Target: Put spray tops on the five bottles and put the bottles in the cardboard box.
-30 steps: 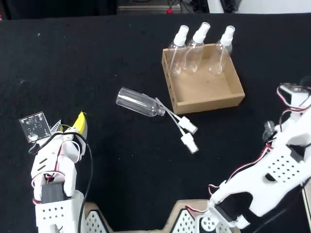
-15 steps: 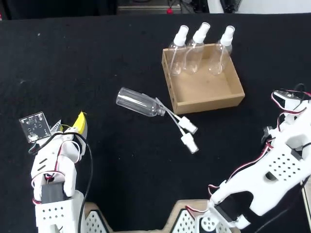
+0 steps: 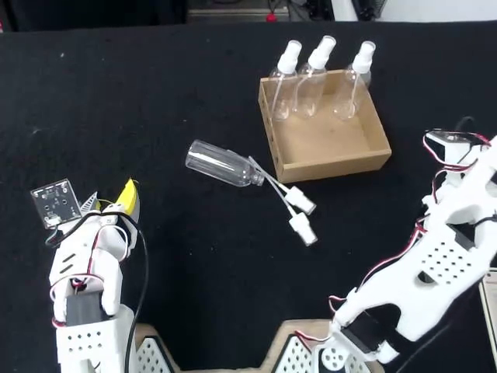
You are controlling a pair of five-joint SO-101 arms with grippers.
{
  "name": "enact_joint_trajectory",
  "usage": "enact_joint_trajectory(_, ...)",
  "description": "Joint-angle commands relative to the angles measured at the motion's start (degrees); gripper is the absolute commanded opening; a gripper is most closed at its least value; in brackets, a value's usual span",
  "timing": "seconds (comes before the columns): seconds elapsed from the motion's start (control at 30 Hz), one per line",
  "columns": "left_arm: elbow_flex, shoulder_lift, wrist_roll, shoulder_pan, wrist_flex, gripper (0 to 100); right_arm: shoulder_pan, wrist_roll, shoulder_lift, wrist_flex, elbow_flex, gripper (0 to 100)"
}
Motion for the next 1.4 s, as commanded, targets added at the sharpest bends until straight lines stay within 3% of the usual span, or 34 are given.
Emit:
enact_joint_trajectory(0.0, 1.2, -0.8, -0.4, -0.1, -1.1, 23, -0.8, 0.4, -3.3, -0.9, -3.2, 26.2)
enact_joint_trajectory(0.3, 1.2, -0.8, -0.4, -0.1, -1.1, 23, -0.5, 0.3, 2.4, -1.6, -6.5, 24.0)
enact_joint_trajectory(0.5, 1.2, -0.8, -0.4, -0.1, -1.2, 23, 0.2, -2.8, 2.2, 2.5, -13.1, 0.6)
enact_joint_trajectory(0.9, 1.2, -0.8, -0.4, -0.1, -1.3, 23, -2.0, -14.6, -1.6, 2.6, -23.0, 1.1)
enact_joint_trajectory(1.37, 1.2, -0.8, -0.4, -0.1, -1.1, 23, -8.1, -15.8, -3.7, 2.3, -7.2, 1.1)
